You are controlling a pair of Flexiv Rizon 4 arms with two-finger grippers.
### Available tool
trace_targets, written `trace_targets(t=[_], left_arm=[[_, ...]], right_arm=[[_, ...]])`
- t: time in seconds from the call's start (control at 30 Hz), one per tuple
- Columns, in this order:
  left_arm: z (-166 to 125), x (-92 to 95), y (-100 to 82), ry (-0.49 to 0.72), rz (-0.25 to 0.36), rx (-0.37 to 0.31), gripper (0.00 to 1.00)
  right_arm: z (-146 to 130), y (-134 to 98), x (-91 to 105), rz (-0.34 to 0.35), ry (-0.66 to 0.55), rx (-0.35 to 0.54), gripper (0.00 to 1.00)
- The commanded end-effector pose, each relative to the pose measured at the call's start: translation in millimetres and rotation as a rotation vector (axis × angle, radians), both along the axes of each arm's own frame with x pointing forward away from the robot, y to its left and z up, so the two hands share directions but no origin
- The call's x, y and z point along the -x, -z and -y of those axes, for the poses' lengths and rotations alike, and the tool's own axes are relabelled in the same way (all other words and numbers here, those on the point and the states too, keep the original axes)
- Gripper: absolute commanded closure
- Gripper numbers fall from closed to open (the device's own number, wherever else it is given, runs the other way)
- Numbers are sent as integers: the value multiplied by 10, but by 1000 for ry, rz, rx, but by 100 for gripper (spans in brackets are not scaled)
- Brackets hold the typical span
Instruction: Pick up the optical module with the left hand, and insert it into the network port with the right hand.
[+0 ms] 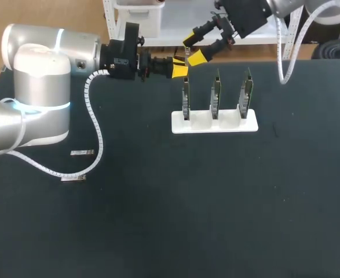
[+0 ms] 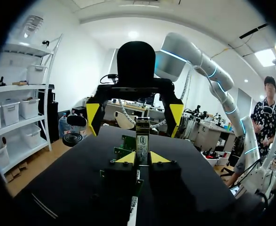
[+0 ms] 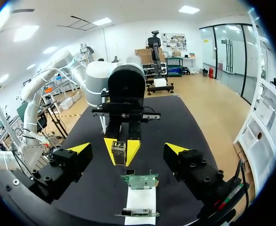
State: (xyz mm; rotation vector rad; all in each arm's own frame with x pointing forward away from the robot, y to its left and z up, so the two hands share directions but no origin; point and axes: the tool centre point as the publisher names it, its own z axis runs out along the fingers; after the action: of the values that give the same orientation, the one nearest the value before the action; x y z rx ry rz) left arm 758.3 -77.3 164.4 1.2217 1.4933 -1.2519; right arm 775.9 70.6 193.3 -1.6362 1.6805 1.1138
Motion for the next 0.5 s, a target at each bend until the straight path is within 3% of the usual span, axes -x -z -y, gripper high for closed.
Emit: trace_targets(t=[0.03,0.5], left_arm=[[-4,9,-2,-2,1,0,100],[-4,9,-2,-2,1,0,100]], right_arm=[[-39,4,-25,-5,-1,4,0],[-90,1,-22,-6,25,14,0]])
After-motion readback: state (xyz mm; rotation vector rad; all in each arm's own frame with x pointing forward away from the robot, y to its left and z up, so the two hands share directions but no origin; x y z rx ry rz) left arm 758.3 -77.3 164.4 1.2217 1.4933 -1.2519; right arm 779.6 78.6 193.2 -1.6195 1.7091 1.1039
